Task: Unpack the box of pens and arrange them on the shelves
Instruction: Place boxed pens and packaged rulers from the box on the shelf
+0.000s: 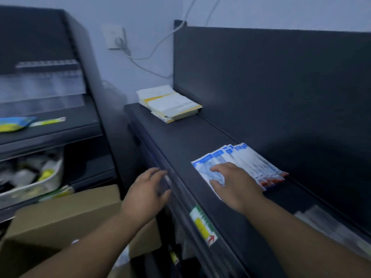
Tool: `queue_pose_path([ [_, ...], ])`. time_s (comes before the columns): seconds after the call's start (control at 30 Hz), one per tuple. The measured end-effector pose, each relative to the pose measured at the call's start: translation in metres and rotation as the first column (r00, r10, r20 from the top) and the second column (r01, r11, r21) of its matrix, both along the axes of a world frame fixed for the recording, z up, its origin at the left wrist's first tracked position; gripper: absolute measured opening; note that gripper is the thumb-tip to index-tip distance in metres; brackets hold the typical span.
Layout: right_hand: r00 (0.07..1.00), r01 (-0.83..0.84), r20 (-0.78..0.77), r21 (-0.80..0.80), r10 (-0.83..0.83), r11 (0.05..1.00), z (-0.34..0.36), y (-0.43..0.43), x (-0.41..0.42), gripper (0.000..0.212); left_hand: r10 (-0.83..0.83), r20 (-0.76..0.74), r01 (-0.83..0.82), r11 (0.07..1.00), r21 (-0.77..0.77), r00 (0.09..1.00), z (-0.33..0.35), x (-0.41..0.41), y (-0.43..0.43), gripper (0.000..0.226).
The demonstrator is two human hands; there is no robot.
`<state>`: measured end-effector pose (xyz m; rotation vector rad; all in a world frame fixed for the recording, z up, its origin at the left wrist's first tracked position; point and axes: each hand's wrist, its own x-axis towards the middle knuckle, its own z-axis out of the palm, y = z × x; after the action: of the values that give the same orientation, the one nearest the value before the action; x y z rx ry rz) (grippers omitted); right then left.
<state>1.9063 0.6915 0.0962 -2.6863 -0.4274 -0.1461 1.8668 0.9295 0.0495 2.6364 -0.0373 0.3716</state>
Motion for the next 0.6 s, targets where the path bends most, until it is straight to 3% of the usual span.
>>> queue_pose_path([
  [0.13, 0.986, -0.167, -0.010, 0.004, 0.167, 0.986, -0.011, 0.048, -0.050, 0.043, 0.231, -0.192, -0.220, 0.973, 0.074, 0.954, -0.022, -0.085, 0.051, 0.061],
  [0.3, 0.939, -0.319, -0.168, -0.111, 0.299, 0.941, -0.049, 0.077, -0.112, 0.054, 0.431, -0.314, -0.404, 0.902, 0.149, 0.846, -0.051, -0.186, 0.088, 0.063],
  [0.47, 0.891, -0.367, -0.351, -0.181, 0.289, 0.912, -0.075, 0.075, -0.141, 0.066, 0.487, -0.333, -0.454, 0.873, 0.175, 0.808, -0.059, -0.232, 0.113, 0.068],
  [0.6, 0.879, -0.327, -0.402, -0.122, 0.255, 0.937, -0.088, 0.090, -0.141, 0.072, 0.483, -0.332, -0.465, 0.874, 0.140, 0.810, -0.059, -0.235, 0.128, 0.064],
])
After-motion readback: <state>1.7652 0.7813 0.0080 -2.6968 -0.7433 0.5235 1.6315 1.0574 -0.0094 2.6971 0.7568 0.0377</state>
